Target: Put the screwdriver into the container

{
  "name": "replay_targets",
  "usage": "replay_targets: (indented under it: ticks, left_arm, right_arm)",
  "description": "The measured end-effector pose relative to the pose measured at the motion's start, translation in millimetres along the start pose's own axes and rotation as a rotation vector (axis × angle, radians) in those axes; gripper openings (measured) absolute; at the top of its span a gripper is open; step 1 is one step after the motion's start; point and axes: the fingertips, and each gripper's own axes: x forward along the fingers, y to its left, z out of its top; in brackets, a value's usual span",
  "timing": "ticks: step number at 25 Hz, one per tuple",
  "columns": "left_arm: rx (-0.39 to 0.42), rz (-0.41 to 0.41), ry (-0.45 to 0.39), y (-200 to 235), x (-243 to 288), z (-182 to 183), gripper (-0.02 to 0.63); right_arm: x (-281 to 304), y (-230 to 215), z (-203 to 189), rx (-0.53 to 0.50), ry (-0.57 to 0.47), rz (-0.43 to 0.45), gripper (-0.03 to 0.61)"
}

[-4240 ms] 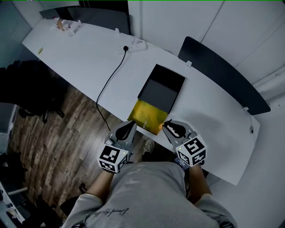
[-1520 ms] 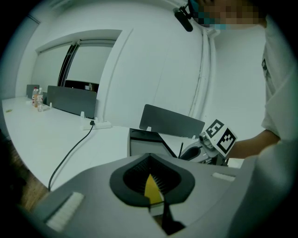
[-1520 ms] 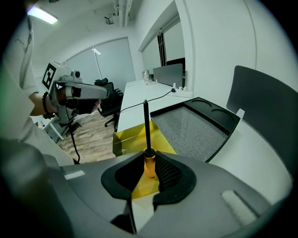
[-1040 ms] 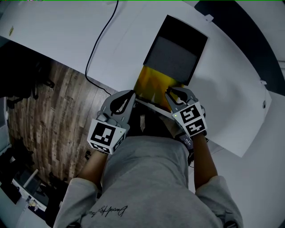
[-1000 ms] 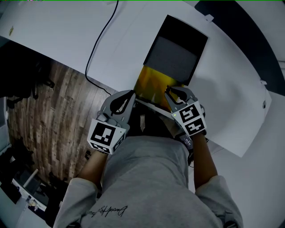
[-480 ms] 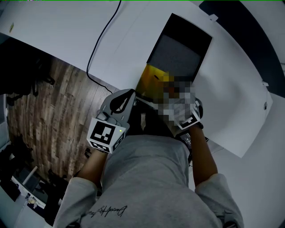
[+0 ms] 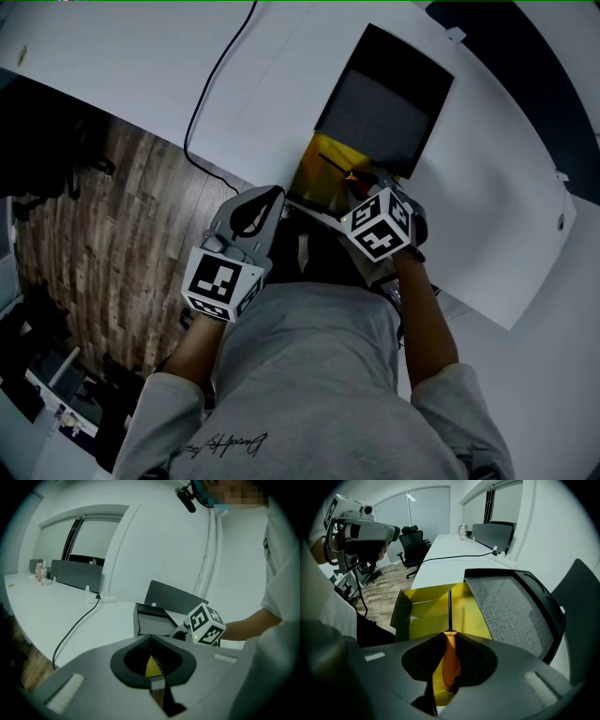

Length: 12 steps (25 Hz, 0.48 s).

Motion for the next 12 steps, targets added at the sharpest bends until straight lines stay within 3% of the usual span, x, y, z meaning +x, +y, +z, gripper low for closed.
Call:
replay_targets:
  ticks: [12]
  left_arm:
    - [-0.008,-0.013,0.01,8,3,-4,0.0]
  right_arm:
    - [16,1,-4,-0.025,0.096,0.018,0.094]
